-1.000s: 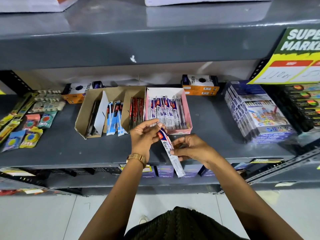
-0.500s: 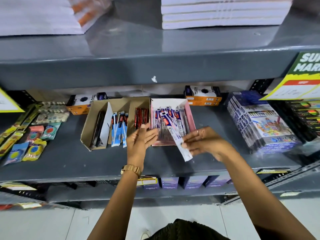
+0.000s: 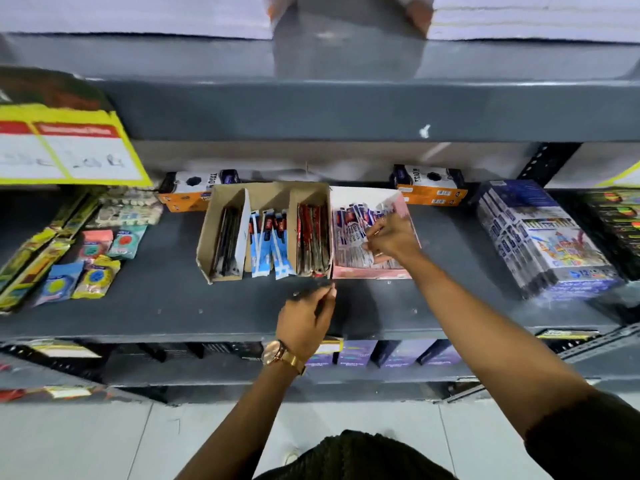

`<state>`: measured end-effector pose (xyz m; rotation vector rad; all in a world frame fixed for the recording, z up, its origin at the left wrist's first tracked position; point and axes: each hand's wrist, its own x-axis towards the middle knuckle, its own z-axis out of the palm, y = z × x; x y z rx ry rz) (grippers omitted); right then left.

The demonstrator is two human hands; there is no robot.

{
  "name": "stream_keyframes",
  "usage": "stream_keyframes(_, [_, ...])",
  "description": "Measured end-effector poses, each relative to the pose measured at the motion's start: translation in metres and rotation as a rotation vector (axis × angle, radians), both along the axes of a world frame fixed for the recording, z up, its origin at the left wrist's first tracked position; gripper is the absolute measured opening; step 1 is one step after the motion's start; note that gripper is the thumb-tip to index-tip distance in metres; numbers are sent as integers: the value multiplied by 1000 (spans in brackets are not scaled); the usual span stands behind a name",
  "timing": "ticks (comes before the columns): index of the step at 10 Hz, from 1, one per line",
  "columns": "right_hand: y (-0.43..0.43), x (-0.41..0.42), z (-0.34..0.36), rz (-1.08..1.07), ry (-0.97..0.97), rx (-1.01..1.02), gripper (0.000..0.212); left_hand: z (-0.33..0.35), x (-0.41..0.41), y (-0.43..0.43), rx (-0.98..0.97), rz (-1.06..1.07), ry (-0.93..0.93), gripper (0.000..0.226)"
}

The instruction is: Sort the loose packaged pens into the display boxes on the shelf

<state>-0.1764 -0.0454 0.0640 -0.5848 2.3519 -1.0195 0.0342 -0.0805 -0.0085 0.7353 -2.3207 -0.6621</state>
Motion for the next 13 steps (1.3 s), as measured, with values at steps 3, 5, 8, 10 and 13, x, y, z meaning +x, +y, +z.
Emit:
stream_keyframes(3, [-12, 22, -8, 76, 442, 298, 18, -24, 24, -14, -394, -71, -268, 51])
stream_keyframes(5, [-16, 30, -12, 96, 607, 489, 30, -22, 23, -10, -356, -74, -397, 56])
stream_keyframes(8, [-21, 34, -3, 133, 593, 579, 30, -14, 26, -9, -293, -89, -458, 52])
stream_keyframes(10, [-13, 44, 3, 167, 614, 510, 37, -13, 29, -7, -316, -97, -495, 52])
stream_keyframes(13, [61, 83, 42, 147, 713, 75, 33, -15, 27, -8, -332, -62, -569, 58])
